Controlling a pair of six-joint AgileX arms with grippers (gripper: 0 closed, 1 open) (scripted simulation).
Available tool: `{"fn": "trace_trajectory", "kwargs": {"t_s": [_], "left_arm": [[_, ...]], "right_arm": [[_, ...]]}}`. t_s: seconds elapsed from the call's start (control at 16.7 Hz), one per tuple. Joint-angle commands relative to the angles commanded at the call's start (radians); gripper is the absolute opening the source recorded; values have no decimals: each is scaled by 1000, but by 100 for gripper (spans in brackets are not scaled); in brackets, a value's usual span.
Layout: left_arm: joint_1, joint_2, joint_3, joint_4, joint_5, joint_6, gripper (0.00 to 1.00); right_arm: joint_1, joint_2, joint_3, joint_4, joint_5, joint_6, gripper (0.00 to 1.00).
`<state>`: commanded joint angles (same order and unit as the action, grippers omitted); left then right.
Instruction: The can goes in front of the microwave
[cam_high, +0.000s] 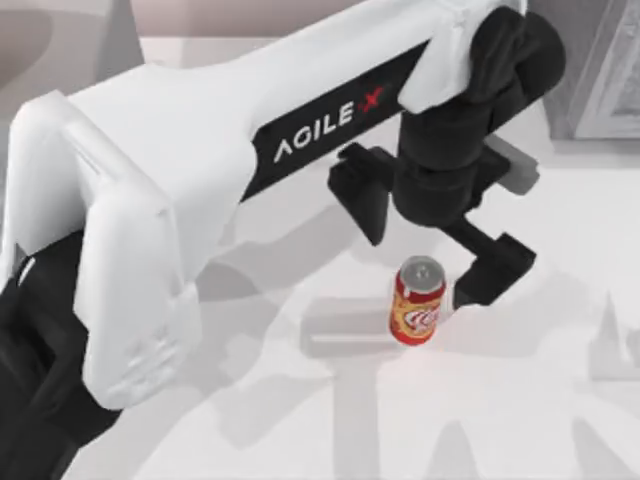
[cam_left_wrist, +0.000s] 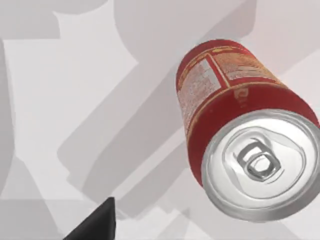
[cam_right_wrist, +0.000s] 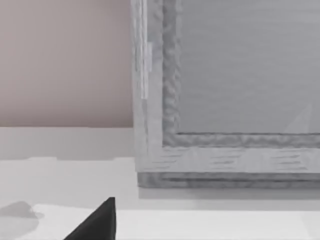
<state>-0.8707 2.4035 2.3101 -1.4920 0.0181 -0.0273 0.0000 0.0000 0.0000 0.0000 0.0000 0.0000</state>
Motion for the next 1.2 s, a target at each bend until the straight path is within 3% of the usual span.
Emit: {"fn": "trace_trajectory", "kwargs": {"t_s": [0.24,0.6,1.2], "left_arm": [[-1,44,95,-35,-14,-26,100],[4,40,90,-30,-13,-25,100],[1,19,-187,222,-14,-25,100]], "right_arm": [[0,0,0,0,0,0,100],[0,0,0,0,0,0,100],[0,0,0,0,0,0,100]]}}
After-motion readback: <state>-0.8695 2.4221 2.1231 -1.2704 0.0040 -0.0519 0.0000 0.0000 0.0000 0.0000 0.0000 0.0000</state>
